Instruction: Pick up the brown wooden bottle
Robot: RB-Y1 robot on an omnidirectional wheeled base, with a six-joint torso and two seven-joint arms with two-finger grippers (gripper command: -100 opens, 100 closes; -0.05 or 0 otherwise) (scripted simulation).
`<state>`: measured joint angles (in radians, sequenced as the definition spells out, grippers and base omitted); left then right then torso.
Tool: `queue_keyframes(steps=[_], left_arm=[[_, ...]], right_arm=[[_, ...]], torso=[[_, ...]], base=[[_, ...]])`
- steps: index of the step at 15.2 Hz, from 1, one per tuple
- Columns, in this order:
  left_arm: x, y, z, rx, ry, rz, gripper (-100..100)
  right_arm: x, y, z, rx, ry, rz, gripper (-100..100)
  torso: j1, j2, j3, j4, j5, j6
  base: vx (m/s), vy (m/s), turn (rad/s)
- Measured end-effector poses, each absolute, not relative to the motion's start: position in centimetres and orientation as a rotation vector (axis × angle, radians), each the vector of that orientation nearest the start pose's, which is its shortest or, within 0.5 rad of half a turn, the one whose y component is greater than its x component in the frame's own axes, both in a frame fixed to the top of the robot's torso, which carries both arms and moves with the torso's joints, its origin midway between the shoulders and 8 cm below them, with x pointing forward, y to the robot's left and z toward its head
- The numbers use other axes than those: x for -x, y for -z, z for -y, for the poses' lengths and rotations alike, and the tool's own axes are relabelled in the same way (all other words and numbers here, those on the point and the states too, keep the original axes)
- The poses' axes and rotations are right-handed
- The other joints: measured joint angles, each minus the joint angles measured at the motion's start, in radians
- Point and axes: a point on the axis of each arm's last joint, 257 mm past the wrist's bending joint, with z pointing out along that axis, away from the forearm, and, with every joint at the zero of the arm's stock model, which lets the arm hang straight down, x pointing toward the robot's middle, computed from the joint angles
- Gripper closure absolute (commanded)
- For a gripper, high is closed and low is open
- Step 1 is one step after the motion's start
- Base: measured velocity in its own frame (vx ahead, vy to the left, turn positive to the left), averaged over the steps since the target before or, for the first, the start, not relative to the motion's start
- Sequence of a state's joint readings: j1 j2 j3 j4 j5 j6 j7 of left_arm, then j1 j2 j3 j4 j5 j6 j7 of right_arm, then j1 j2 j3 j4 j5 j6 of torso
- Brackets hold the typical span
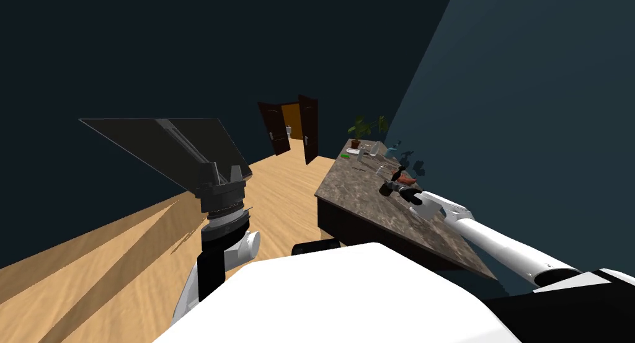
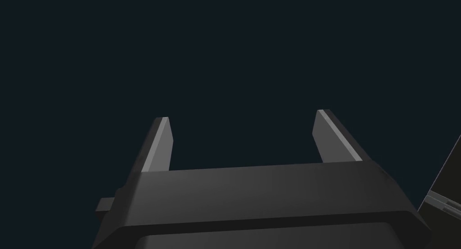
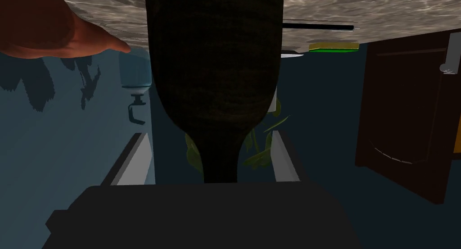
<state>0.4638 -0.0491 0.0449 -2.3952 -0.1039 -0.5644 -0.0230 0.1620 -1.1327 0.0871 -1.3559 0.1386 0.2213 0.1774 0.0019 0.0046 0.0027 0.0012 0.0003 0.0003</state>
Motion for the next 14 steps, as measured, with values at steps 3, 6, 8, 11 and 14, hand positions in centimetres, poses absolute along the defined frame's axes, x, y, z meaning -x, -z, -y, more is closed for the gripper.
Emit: queue_keyframes(steps=[3,6,8,11,14], left_arm=[[-30.5,-9.5,-27.2,0.446,1.217,-0.491,0],[-30.5,-9.5,-27.2,0.446,1.217,-0.491,0],[-30.5,-9.5,-27.2,0.446,1.217,-0.491,0],[-30.5,-9.5,-27.2,0.446,1.217,-0.491,0],[-30.5,-9.5,-27.2,0.446,1.217,-0.491,0]], right_arm=[[-44.3,22.3,65.6,-0.427,0.306,-1.896,100],[-43.2,22.4,66.4,-0.447,0.306,-1.893,100],[-42.0,22.7,66.9,-0.468,0.296,-1.885,100],[-39.6,23.0,67.9,-0.498,0.297,-1.879,100],[-37.5,23.3,69.2,-0.528,0.305,-1.872,100]], torso=[[0.000,0.000,-0.001,-0.001,-0.001,0.001],[0.002,-0.003,-0.002,-0.002,-0.002,-0.003],[0.004,-0.007,-0.005,-0.004,-0.004,-0.006],[0.004,-0.008,-0.007,-0.006,-0.007,-0.007],[0.004,-0.010,-0.008,-0.007,-0.010,-0.009]], base=[[0.000,0.000,0.000],[0.028,0.034,0.192],[0.038,0.040,0.148],[0.028,0.037,0.135],[0.026,0.032,0.143]])
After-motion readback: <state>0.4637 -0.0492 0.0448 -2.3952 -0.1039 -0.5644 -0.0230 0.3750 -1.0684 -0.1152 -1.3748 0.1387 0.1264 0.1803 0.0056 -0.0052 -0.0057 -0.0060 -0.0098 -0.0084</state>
